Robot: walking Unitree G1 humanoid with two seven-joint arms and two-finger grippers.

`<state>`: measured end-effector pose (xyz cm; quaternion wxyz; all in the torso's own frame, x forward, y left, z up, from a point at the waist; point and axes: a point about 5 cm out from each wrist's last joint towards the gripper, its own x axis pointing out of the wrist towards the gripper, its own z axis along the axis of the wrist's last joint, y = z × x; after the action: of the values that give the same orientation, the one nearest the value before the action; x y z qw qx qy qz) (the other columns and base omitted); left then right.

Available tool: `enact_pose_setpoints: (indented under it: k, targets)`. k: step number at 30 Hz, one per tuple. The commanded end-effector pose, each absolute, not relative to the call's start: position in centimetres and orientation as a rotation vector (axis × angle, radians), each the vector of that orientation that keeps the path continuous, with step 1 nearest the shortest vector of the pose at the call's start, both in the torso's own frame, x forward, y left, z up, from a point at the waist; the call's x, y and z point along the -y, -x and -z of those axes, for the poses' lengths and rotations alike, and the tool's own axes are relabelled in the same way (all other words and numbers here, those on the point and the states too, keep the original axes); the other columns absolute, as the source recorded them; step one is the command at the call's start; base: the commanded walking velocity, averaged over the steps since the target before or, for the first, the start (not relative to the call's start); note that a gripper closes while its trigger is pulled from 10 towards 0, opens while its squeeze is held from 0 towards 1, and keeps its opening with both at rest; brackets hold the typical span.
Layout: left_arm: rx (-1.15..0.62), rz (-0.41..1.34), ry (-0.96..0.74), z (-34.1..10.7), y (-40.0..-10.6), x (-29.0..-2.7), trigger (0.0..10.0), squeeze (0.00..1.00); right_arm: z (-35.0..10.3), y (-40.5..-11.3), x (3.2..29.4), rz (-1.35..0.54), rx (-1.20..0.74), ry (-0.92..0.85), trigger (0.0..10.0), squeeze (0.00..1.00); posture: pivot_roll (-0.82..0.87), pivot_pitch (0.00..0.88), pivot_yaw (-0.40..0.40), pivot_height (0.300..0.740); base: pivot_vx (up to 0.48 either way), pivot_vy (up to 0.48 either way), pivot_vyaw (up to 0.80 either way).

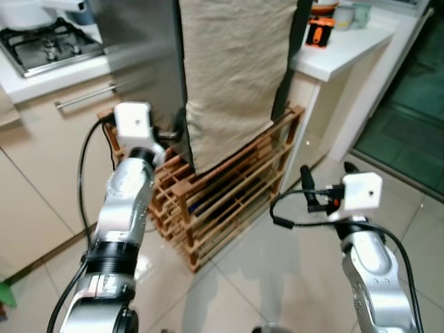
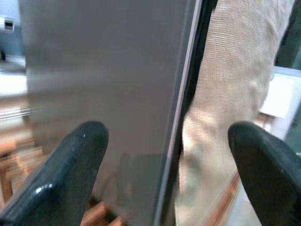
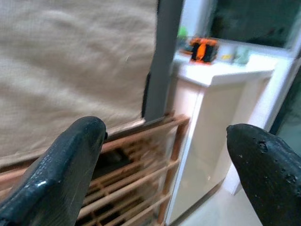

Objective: Restocking fridge

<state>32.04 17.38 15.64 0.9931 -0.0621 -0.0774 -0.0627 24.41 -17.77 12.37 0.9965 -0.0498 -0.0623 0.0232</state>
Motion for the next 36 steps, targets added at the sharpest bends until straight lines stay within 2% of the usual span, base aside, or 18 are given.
enact_pose_setpoints:
  k: [1, 7, 10, 13, 18, 27, 36]
  targets:
    - [0.173, 0.151, 0.143, -16.2, -30.8, -17.5, 10.0, 0.00, -12.4, -24.0, 18.0, -0.026, 0.120, 0.084, 10.0, 0.00, -0.13, 0.047, 0.019, 0.740, 0.000, 0.000, 0.00]
    - [0.203, 0.148, 0.135, -16.7, -28.6, -16.5, 10.0, 0.00, -12.3, -24.2, 18.3, -0.004, 0.116, 0.082, 10.0, 0.00, -0.10, 0.049, 0.013, 0.740, 0.000, 0.000, 0.00]
    - [0.223, 0.141, 0.053, -16.1, -25.0, -17.2, 10.0, 0.00, -13.9, -23.2, 17.5, -0.029, 0.179, 0.133, 10.0, 0.00, -0.10, 0.047, 0.017, 0.740, 0.000, 0.000, 0.00]
    - [0.164, 0.138, 0.010, -15.2, -23.0, -17.4, 10.0, 0.00, -14.0, -22.0, 17.6, -0.040, 0.162, 0.135, 10.0, 0.00, -0.10, 0.049, 0.011, 0.740, 0.000, 0.000, 0.00]
    - [0.181, 0.123, 0.063, -15.7, -23.9, -16.8, 10.0, 0.00, -12.5, -22.1, 18.6, -0.026, 0.089, 0.122, 10.0, 0.00, -0.09, 0.053, -0.007, 0.740, 0.000, 0.000, 0.00]
    - [0.175, 0.047, 0.125, -16.6, -25.3, -16.9, 10.0, 0.00, -12.7, -23.4, 17.8, -0.041, 0.100, 0.120, 10.0, 0.00, -0.09, 0.047, 0.001, 0.740, 0.471, 0.000, 0.00]
    - [0.177, 0.047, 0.132, -17.1, -26.6, -16.8, 10.0, 0.00, -12.4, -24.2, 17.7, -0.068, 0.094, 0.132, 10.0, 0.00, -0.09, 0.031, -0.007, 0.740, 0.078, 0.433, 0.00]
